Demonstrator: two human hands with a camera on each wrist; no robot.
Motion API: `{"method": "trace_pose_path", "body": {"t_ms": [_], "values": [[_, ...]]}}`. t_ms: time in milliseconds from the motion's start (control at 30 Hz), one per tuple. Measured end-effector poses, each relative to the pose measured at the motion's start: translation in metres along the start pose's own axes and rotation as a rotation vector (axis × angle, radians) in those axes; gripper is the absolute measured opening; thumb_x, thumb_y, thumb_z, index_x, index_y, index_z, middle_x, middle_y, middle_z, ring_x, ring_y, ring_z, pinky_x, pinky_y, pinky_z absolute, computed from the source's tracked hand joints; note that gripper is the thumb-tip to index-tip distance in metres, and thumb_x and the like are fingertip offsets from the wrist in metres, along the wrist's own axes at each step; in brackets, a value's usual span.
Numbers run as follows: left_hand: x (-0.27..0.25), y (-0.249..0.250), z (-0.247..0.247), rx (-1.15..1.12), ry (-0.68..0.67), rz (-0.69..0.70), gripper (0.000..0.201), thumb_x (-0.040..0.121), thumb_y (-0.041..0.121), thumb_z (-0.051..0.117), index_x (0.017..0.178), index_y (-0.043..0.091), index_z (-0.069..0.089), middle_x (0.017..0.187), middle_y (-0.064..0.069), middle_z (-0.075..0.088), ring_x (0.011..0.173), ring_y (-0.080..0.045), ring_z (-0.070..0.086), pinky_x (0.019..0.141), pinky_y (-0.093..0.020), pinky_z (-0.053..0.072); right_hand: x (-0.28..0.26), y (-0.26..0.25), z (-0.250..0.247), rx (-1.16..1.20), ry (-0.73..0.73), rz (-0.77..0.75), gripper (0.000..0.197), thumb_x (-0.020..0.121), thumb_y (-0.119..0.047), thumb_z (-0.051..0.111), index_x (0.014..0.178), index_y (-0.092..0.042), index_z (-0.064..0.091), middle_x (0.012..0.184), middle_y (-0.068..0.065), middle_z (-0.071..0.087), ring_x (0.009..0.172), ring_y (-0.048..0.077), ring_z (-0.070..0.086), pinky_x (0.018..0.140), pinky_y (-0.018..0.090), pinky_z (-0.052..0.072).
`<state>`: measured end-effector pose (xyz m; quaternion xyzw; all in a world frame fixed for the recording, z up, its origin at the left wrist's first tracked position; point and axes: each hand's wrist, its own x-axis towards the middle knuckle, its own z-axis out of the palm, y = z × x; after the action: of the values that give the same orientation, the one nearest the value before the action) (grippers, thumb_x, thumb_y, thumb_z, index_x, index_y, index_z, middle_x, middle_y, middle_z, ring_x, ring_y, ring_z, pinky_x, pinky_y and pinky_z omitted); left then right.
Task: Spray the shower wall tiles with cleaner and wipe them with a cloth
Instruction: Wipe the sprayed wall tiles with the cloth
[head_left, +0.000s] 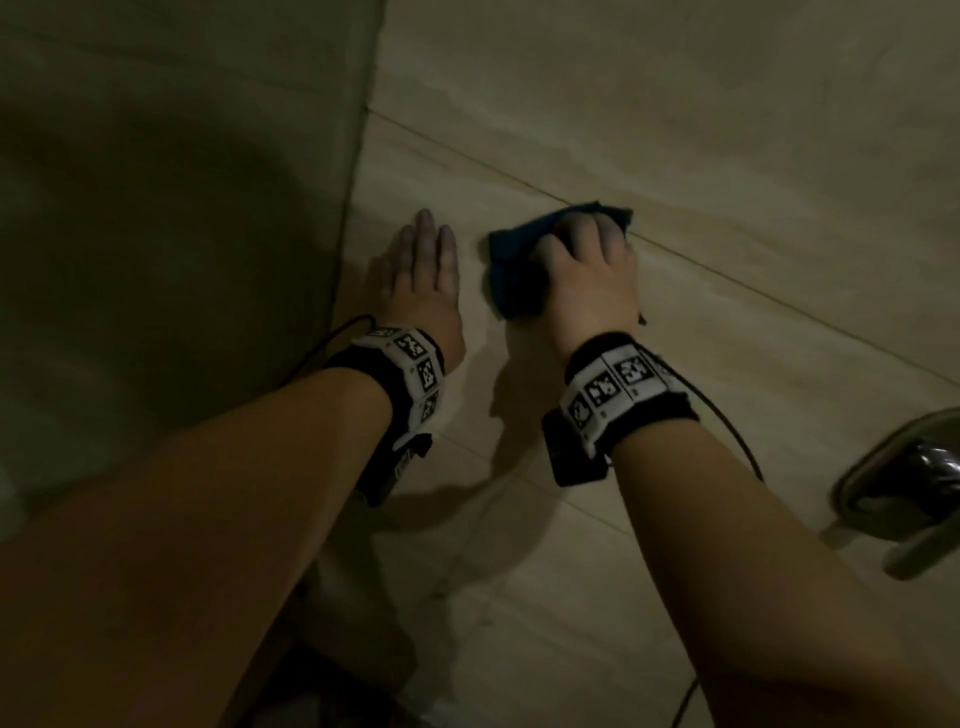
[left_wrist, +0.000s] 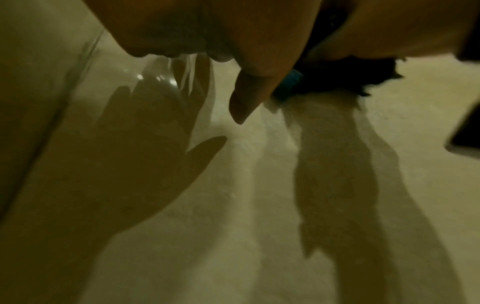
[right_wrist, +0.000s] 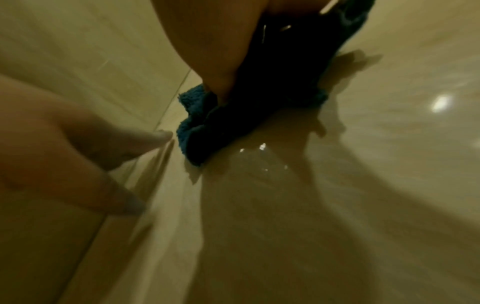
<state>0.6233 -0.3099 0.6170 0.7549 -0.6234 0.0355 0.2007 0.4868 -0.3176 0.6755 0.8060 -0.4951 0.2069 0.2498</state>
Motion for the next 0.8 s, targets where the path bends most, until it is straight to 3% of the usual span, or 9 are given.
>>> {"method": "trace_pose_path", "body": {"t_ms": [100,200,267,333,433,500,600,800], "values": [[0.007,-0.001,-0.01,0.026,0.028,0.037,0.093,0.09,0.02,0.052,0.147,0.008,-0.021,0.154,-0.012,-0.028,0.146,-0.029,-0.018,0.119,-0.04,-0.003,0.013,-0.009,-0.003,0.0,0.013,0.005,0.036,0.092,-0.017,0.045,0.127,-0.009,0.051,0.147,0.014,0.034,0.14,0.033,0.021,0.111,0.041,0.018],[0.008,-0.005,-0.013,-0.013,0.046,0.1,0.094,0.089,0.019,0.054,0.147,0.008,-0.02,0.155,-0.013,-0.028,0.146,-0.028,-0.017,0.12,-0.04,-0.001,0.001,-0.019,0.0,-0.047,0.045,0.007,0.031,0.08,-0.017,0.051,0.104,-0.004,0.066,0.125,0.02,0.058,0.123,0.04,0.049,0.098,0.045,0.041],[0.006,-0.007,-0.012,-0.038,0.019,0.068,0.096,0.089,0.019,0.055,0.147,0.009,-0.022,0.154,-0.013,-0.029,0.146,-0.028,-0.018,0.121,-0.041,0.0,-0.009,-0.022,0.003,-0.034,-0.061,-0.027,0.029,0.07,-0.019,0.053,0.089,-0.006,0.07,0.107,0.018,0.067,0.105,0.04,0.062,0.083,0.045,0.052],[0.003,-0.012,-0.013,-0.058,-0.011,0.052,0.096,0.091,0.023,0.054,0.146,0.009,-0.023,0.153,-0.013,-0.031,0.146,-0.029,-0.019,0.121,-0.041,-0.001,-0.026,-0.023,0.013,-0.074,-0.147,-0.069,0.029,0.067,-0.02,0.054,0.087,-0.008,0.071,0.105,0.016,0.069,0.102,0.038,0.064,0.081,0.044,0.053],[0.001,-0.015,-0.012,-0.061,-0.026,0.06,0.098,0.09,0.023,0.056,0.147,0.011,-0.023,0.153,-0.012,-0.031,0.146,-0.028,-0.019,0.12,-0.041,-0.002,-0.033,-0.013,0.02,-0.082,-0.206,-0.129,0.032,0.071,-0.013,0.058,0.1,-0.004,0.068,0.116,0.021,0.063,0.111,0.044,0.057,0.09,0.05,0.048],[0.002,-0.014,-0.012,-0.041,-0.045,0.073,0.099,0.089,0.022,0.056,0.147,0.013,-0.023,0.153,-0.011,-0.032,0.145,-0.029,-0.02,0.119,-0.043,-0.004,-0.028,-0.007,0.014,-0.113,-0.211,-0.153,0.035,0.081,-0.011,0.054,0.115,-0.005,0.061,0.129,0.022,0.053,0.121,0.044,0.046,0.098,0.051,0.04],[0.002,-0.016,-0.014,0.006,-0.06,0.067,0.1,0.088,0.019,0.056,0.146,0.018,-0.025,0.153,-0.01,-0.033,0.145,-0.03,-0.02,0.118,-0.047,-0.006,-0.012,-0.005,-0.001,-0.174,-0.215,-0.148,0.042,0.096,-0.018,0.041,0.137,-0.014,0.038,0.148,0.012,0.027,0.137,0.032,0.021,0.11,0.041,0.02],[0.009,-0.01,-0.031,0.056,-0.009,0.05,0.099,0.089,0.017,0.055,0.146,0.012,-0.025,0.153,-0.009,-0.033,0.145,-0.028,-0.021,0.118,-0.044,-0.006,0.034,-0.008,-0.038,-0.143,-0.028,-0.048,0.04,0.093,-0.021,0.044,0.133,-0.015,0.042,0.145,0.014,0.03,0.135,0.032,0.023,0.108,0.041,0.023]]}}
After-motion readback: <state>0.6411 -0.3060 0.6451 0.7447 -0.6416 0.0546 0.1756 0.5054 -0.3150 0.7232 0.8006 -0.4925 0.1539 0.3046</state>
